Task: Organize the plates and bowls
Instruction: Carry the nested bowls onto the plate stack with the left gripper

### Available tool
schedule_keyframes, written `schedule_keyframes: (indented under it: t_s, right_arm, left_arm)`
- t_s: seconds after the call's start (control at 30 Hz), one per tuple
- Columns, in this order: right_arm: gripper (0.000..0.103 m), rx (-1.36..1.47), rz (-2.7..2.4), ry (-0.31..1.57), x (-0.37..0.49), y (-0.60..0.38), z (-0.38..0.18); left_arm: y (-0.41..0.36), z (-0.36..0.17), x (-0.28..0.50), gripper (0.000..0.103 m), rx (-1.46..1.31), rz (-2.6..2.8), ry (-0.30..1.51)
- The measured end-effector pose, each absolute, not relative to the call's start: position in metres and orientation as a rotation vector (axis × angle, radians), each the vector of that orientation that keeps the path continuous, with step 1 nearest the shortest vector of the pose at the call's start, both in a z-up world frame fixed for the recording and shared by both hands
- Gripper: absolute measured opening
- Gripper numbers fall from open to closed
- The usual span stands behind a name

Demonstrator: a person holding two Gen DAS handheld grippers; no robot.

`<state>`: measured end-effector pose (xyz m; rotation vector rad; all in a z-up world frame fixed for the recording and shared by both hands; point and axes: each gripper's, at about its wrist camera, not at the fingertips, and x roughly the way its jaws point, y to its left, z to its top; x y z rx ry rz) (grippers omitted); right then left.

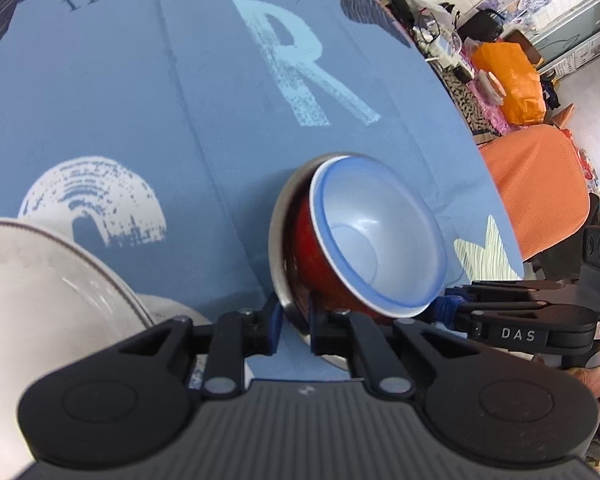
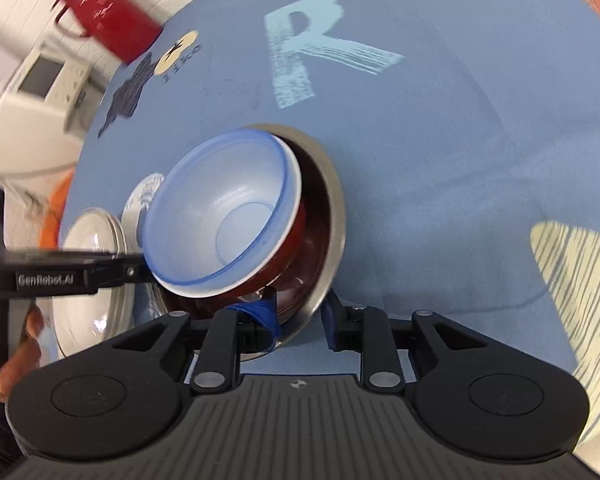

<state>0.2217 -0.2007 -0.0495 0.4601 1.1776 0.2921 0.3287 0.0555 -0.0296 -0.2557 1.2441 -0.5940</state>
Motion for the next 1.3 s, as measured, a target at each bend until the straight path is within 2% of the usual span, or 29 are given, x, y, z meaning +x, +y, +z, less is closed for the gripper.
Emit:
schedule_keyframes:
  t_s: [0.13,0.37,0.4,0.47,0.63,0.7,0.73,0.93,1.3]
  right_arm:
    - [0.015,0.444,0.241,1.120,0.219,-0.209,-0.044]
    - [0.020,0.370,0.166,1.042,0.228,-0.216,-0.036]
    - [0.023,0.362,0.155,1.020,0.229,-0.218,-0.035]
    - [0.024,0.377,0.154,1.034,0.234,-0.218,-0.039]
    - [0.032,0.238,0.180,1.058,0.242,-0.206,-0.044]
    - [0.043,0.212,0.187,1.065,0.245,-0.208,-0.045]
    - [0.045,0.232,0.182,1.076,0.245,-0.211,-0.047]
    - [0.048,0.161,0.174,1.139,0.254,-0.202,-0.045]
    - [0.049,0.186,0.143,1.084,0.245,-0.203,-0.046]
  left_arm:
    - [0.061,-0.035,0.329,0.012,-0.296,-0.605,1.261]
    - [0.059,-0.025,0.330,0.018,-0.250,-0.551,1.213]
    - [0.059,-0.026,0.331,0.019,-0.255,-0.543,1.214]
    - [0.061,-0.028,0.332,0.024,-0.258,-0.531,1.206]
    - [0.059,-0.034,0.331,0.025,-0.254,-0.517,1.203]
    - [0.060,-0.034,0.331,0.025,-0.261,-0.517,1.200]
    - [0.060,-0.034,0.331,0.025,-0.261,-0.518,1.200]
    - [0.059,-0.033,0.333,0.025,-0.256,-0.509,1.208]
    - [0.060,-0.033,0.331,0.025,-0.257,-0.503,1.198]
